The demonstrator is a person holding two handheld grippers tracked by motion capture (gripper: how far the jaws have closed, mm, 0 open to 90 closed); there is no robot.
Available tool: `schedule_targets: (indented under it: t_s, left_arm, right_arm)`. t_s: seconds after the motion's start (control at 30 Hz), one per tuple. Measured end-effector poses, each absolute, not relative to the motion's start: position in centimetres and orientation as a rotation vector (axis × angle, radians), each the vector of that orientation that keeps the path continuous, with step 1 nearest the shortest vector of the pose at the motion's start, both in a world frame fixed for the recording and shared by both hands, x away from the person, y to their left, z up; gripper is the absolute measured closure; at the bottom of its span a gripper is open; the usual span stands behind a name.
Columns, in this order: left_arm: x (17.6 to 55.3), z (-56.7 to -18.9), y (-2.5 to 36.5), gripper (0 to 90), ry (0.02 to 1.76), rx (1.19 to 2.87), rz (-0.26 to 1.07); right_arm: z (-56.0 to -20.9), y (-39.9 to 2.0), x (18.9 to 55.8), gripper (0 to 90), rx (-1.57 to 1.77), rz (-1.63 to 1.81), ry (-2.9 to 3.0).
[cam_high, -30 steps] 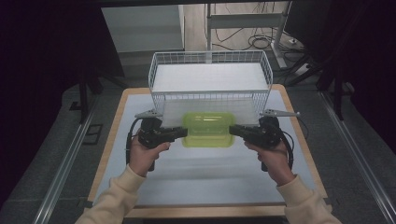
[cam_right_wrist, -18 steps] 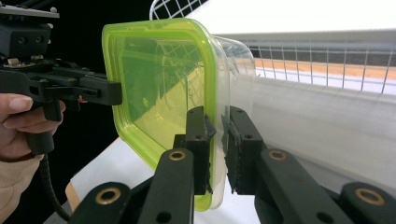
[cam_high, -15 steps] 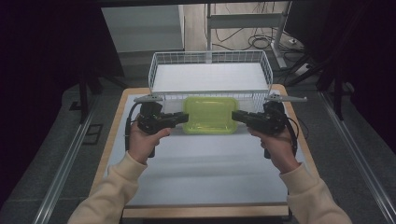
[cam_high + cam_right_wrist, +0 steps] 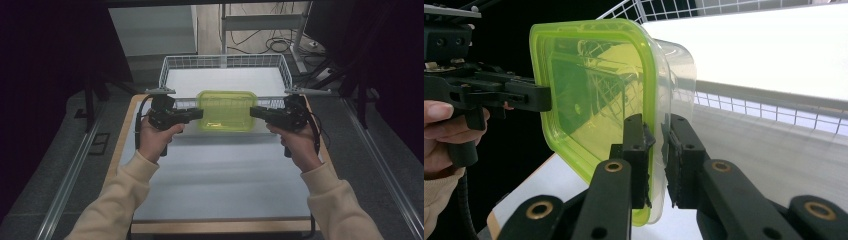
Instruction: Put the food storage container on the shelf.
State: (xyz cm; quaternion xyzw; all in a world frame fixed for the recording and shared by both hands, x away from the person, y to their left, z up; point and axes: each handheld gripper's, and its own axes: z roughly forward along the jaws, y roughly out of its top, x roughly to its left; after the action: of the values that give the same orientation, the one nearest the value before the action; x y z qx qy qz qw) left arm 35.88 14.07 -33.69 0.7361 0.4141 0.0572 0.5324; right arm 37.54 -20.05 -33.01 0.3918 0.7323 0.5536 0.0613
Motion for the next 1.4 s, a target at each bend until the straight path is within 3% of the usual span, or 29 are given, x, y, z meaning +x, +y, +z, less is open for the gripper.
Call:
schedule_targets:
  t_s: [0.47,0.8,1.4]
  left_arm:
    - [38.4,-30.9,14.3,80.4,0.993,1.745,0.144]
    - [42.7,-29.3,14.5,80.3,1.02,1.737,0.114]
    - [49.1,-31.9,13.5,80.1,1.148,1.714,0.0]
  right_arm:
    - [-30.0,-19.8,40.0,80.6,1.161,1.675,2.201]
    - [-28.1,-19.5,44.0,80.6,1.215,1.676,2.198]
    - [-31.1,-19.7,50.8,79.0,1.502,1.63,2.156]
